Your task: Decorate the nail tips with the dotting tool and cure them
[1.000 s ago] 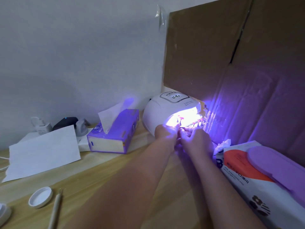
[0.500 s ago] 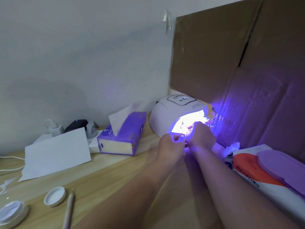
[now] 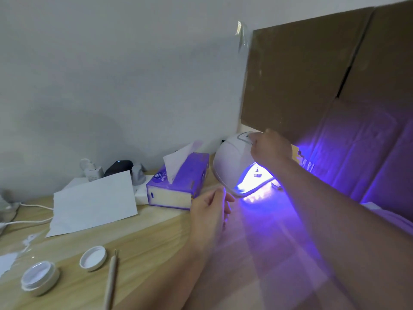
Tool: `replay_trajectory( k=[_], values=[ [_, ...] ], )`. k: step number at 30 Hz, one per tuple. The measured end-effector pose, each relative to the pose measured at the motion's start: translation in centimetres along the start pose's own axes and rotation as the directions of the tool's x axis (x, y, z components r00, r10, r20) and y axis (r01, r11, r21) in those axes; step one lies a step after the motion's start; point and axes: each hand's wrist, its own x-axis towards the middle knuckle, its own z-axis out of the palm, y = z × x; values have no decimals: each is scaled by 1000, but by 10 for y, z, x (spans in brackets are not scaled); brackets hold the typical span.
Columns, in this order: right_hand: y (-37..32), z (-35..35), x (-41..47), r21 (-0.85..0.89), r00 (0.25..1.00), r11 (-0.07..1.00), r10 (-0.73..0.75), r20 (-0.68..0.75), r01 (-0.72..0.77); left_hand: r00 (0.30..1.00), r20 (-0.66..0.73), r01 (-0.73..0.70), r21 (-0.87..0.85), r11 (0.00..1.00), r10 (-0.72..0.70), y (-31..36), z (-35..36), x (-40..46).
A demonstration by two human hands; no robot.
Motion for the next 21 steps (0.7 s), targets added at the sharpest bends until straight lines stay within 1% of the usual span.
replay_trajectory(
  k=[1, 3, 7, 9, 11, 13, 15, 16, 17, 20, 21],
  values=[
    [-1, -1, 3, -8, 998, 1000, 17, 53, -17, 1000, 2, 5, -9, 1000, -5, 1, 0, 0],
    [-2, -2, 8, -14, 993, 999, 42, 111, -41, 1000, 6, 15, -5, 1000, -15, 1, 0, 0],
    [-5, -3, 11, -55, 989, 997, 67, 135, -61, 1000, 27, 4, 55, 998, -5, 2, 1, -3],
    [-4, -4, 13, -76, 987, 996, 56, 149, -45, 999, 43, 25, 77, 997, -28, 4, 2, -4],
    [-5, -5, 14, -57, 987, 997, 52, 153, -43, 995, 67, 68, 69, 995, -72, 10, 2, -7],
    [-3, -5, 16, -24, 985, 998, 62, 159, -59, 988, 125, 75, 85, 994, -85, 21, -2, -12],
    [-2, -5, 14, -11, 984, 998, 62, 168, -61, 976, 214, 7, 146, 989, -39, 34, -14, -23],
    [0, -3, 14, -14, 984, 998, 57, 172, -55, 968, 252, -53, 181, 982, 6, 41, -24, -29],
    [-1, -3, 11, -10, 981, 999, 52, 190, -51, 962, 269, -100, 225, 969, 36, 48, -35, -36],
    [0, -1, 7, 7, 983, 999, 47, 175, -49, 942, 297, -257, 330, 908, 158, 63, -79, -61],
    [-3, -6, 4, 46, 984, 996, 67, 166, -76, 941, 281, -283, 360, 889, 186, 64, -95, -71]
  ],
)
